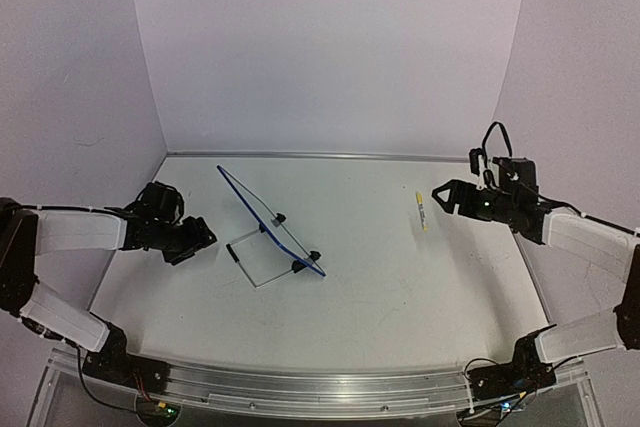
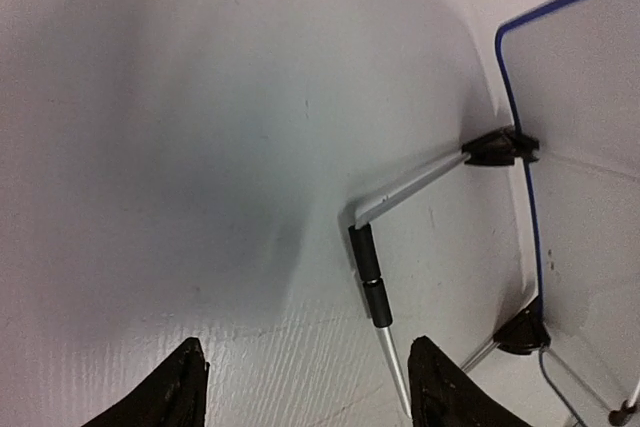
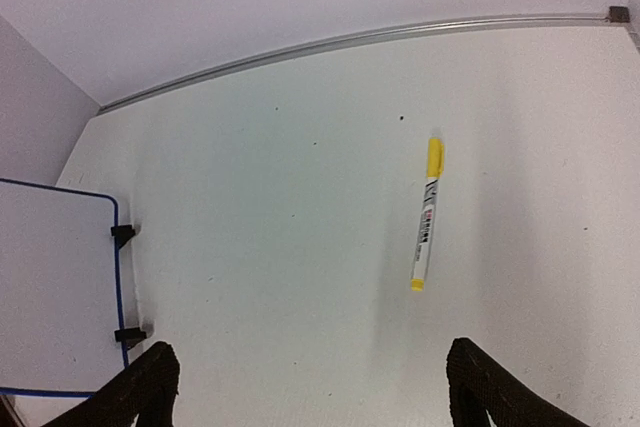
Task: Write a sentence on the whiteboard
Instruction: Adjust the whiteboard stand at the center of the board.
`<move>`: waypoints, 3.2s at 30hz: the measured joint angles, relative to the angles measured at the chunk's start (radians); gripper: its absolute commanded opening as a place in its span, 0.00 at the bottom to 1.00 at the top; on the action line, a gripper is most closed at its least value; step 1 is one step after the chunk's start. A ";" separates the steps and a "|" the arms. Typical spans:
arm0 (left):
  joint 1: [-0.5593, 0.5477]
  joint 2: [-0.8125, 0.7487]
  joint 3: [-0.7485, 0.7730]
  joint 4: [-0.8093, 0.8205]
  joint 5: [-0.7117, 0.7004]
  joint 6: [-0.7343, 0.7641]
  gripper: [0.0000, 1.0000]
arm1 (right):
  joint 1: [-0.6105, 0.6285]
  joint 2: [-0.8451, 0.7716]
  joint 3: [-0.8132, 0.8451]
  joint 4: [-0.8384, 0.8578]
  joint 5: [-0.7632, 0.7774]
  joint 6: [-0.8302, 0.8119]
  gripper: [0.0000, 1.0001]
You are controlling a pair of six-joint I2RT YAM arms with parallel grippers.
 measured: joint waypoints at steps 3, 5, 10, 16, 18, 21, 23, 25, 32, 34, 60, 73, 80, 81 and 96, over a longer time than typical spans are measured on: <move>-0.063 0.129 0.040 0.040 0.012 -0.018 0.49 | 0.031 0.031 0.008 0.008 -0.009 0.004 0.87; -0.094 0.205 0.077 0.067 0.020 -0.029 0.47 | 0.044 0.048 0.012 0.012 -0.011 0.007 0.87; -0.119 0.286 0.137 0.101 0.020 -0.032 0.45 | 0.059 0.058 0.013 0.016 -0.012 0.008 0.87; -0.118 0.351 0.195 0.094 0.002 -0.029 0.37 | 0.060 0.058 0.013 0.017 -0.012 0.007 0.87; -0.119 0.363 0.205 0.085 -0.012 -0.029 0.36 | 0.060 0.058 0.013 0.019 -0.012 0.007 0.87; -0.119 0.369 0.214 0.076 -0.027 -0.028 0.32 | 0.060 0.059 0.013 0.020 -0.012 0.007 0.88; -0.119 0.371 0.214 0.076 -0.036 -0.027 0.27 | 0.060 0.063 0.013 0.022 -0.011 0.006 0.87; -0.119 0.375 0.219 0.072 -0.041 -0.026 0.26 | 0.061 0.072 0.013 0.023 -0.011 0.006 0.88; -0.119 0.419 0.265 0.061 -0.068 -0.006 0.17 | 0.066 0.092 0.013 0.023 -0.016 -0.001 0.88; -0.119 0.426 0.271 0.059 -0.074 0.002 0.13 | 0.072 0.092 0.013 0.024 -0.016 -0.009 0.88; -0.108 0.756 0.664 0.109 0.329 0.417 0.42 | 0.464 0.199 0.005 0.123 -0.077 -0.165 0.70; -0.065 0.365 0.366 0.136 0.093 0.246 0.79 | 0.415 0.580 0.275 0.181 -0.065 -0.241 0.67; 0.007 0.165 0.229 0.128 0.053 0.169 0.82 | 0.388 0.750 0.418 0.164 -0.073 -0.299 0.64; 0.012 0.146 0.218 0.121 0.052 0.166 0.82 | 0.388 0.765 0.437 0.155 -0.074 -0.309 0.63; 0.057 0.011 0.165 0.067 0.045 0.153 0.83 | 0.391 0.936 0.635 0.010 -0.093 -0.435 0.55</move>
